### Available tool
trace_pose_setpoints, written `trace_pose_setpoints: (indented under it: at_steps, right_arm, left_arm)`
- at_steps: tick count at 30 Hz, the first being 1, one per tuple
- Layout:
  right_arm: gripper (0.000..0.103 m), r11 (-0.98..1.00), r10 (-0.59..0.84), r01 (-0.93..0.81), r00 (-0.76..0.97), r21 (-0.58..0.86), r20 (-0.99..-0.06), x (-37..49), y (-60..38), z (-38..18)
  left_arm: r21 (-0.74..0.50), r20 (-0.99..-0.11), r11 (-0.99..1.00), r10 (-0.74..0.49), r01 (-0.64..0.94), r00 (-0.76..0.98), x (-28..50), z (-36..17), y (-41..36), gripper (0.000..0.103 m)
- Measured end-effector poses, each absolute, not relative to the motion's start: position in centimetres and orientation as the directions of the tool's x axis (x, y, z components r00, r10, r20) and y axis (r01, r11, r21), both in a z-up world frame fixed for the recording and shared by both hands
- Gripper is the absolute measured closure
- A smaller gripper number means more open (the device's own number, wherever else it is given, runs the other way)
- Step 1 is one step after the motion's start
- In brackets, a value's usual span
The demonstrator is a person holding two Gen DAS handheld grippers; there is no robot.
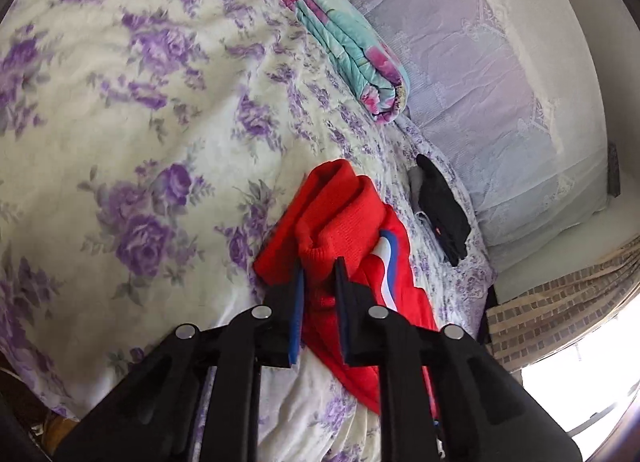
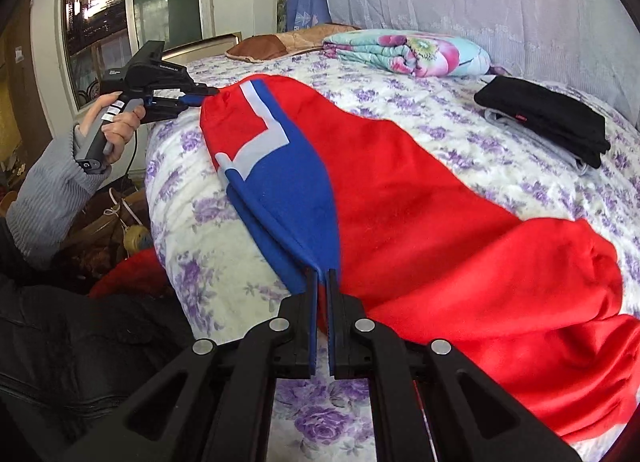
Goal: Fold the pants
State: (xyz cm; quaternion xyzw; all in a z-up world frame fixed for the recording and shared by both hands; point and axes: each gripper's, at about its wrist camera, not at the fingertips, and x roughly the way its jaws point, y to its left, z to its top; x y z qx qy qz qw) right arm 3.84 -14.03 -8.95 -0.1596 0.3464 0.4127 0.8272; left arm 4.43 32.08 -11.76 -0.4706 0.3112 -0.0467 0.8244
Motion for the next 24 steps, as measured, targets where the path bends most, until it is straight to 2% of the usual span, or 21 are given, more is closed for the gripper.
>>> trace_pose_setpoints:
  at_steps: [2, 6, 11, 13, 14, 16, 18, 21, 23, 24]
  right_arm:
    - [0.099, 0.612, 0.588, -0.788, 0.399, 0.064, -0.703, 4.1, -14.4, -9.0]
    - [0.098, 0.619, 0.589, -0.782, 0.405, 0.068, -0.699, 3.8, -14.5, -9.4]
    - [0.097, 0.638, 0.614, -0.759, 0.400, 0.128, -0.681, 4.2, -15.1, -9.8]
    - [0.097, 0.646, 0.630, -0.745, 0.395, 0.168, -0.668, 4.4, -15.5, -10.1]
    - [0.096, 0.648, 0.638, -0.739, 0.393, 0.186, -0.663, 4.5, -15.7, -10.1]
    - [0.095, 0.650, 0.653, -0.727, 0.387, 0.220, -0.651, 4.6, -16.1, -10.2]
    - [0.091, 0.654, 0.667, -0.713, 0.385, 0.253, -0.638, 4.4, -16.5, -10.0]
    - [0.069, 0.666, 0.695, -0.691, 0.440, 0.280, -0.569, 3.5, -18.2, -7.5]
    - [0.044, 0.732, 0.647, -0.639, 0.544, 0.236, -0.534, 3.7, -19.5, -4.9]
    - [0.041, 0.784, 0.590, -0.584, 0.596, 0.210, -0.545, 4.5, -19.8, -3.8]
  left_arm:
    - [-0.808, -0.464, 0.550, -0.373, -0.212, 0.803, 4.0, -11.2, 32.4, 0.085]
    - [-0.718, -0.470, 0.666, -0.249, -0.203, 0.847, 2.0, -7.3, 31.5, 0.088]
    - [-0.660, -0.438, 0.751, -0.390, 0.004, 0.810, 2.9, -4.7, 25.7, 0.086]
    - [-0.624, -0.488, 0.780, -0.425, 0.035, 0.763, 4.6, -5.8, 22.8, 0.081]
    - [-0.598, -0.536, 0.802, -0.418, 0.020, 0.733, 5.6, -7.0, 21.5, 0.076]
    - [-0.545, -0.635, 0.837, -0.376, -0.047, 0.675, 7.3, -10.0, 20.1, 0.074]
    - [-0.526, -0.639, 0.849, -0.354, -0.053, 0.682, 7.5, -11.3, 19.7, 0.076]
    - [-0.509, -0.638, 0.860, -0.345, -0.040, 0.688, 7.1, -10.4, 19.6, 0.073]
    - [-0.542, -0.613, 0.840, -0.366, -0.036, 0.700, 6.7, -9.9, 20.0, 0.061]
    - [-0.549, -0.607, 0.835, -0.368, -0.036, 0.705, 6.6, -9.8, 20.1, 0.060]
